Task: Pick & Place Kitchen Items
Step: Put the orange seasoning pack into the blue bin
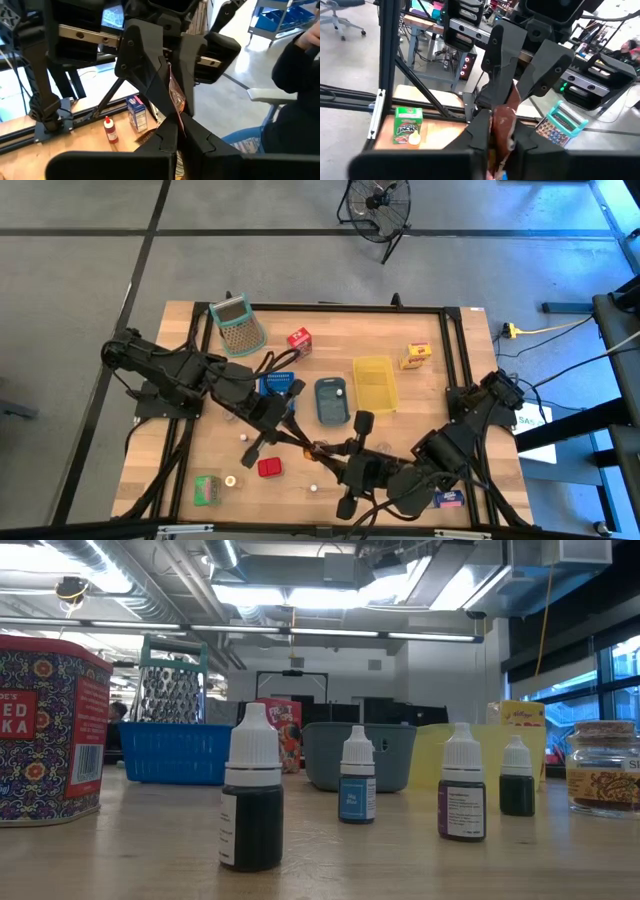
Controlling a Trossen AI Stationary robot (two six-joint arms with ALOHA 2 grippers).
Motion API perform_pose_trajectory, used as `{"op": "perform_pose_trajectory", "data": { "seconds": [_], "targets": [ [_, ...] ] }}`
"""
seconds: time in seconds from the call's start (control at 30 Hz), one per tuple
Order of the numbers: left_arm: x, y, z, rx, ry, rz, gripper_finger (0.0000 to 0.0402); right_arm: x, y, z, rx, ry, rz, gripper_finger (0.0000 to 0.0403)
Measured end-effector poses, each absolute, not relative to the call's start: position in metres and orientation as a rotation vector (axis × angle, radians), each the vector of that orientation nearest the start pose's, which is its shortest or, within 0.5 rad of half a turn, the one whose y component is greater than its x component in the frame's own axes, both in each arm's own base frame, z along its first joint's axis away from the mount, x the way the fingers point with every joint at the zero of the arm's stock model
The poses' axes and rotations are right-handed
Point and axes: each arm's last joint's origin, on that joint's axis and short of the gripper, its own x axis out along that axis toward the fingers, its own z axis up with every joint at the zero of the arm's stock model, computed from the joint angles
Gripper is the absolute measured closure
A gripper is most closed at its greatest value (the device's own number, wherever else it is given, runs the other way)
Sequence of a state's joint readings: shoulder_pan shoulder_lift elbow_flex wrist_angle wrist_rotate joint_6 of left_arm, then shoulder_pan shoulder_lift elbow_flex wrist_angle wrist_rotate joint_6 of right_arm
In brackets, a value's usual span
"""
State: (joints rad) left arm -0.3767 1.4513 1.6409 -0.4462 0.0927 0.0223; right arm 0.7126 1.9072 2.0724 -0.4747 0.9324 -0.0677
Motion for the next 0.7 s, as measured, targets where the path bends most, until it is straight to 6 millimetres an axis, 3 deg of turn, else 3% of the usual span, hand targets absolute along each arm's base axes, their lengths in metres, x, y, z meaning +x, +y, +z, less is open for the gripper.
{"op": "perform_pose_trajectory", "data": {
  "seconds": [0.33,0.47,0.6,0.7],
  "targets": [
    [0.280,-0.111,0.443,0.069,0.329,-0.389,0.0400,0.308,0.278,0.430,-0.340,0.179,-0.371,0.0246],
    [0.272,-0.106,0.440,0.075,0.402,-0.322,0.0400,0.296,0.291,0.431,-0.313,0.159,-0.354,0.0238],
    [0.262,-0.094,0.424,0.055,0.604,-0.118,0.0400,0.288,0.299,0.431,-0.271,0.147,-0.329,0.0247],
    [0.267,-0.105,0.417,0.012,0.645,-0.202,0.0400,0.284,0.302,0.431,-0.258,0.146,-0.317,0.0257]
  ]
}}
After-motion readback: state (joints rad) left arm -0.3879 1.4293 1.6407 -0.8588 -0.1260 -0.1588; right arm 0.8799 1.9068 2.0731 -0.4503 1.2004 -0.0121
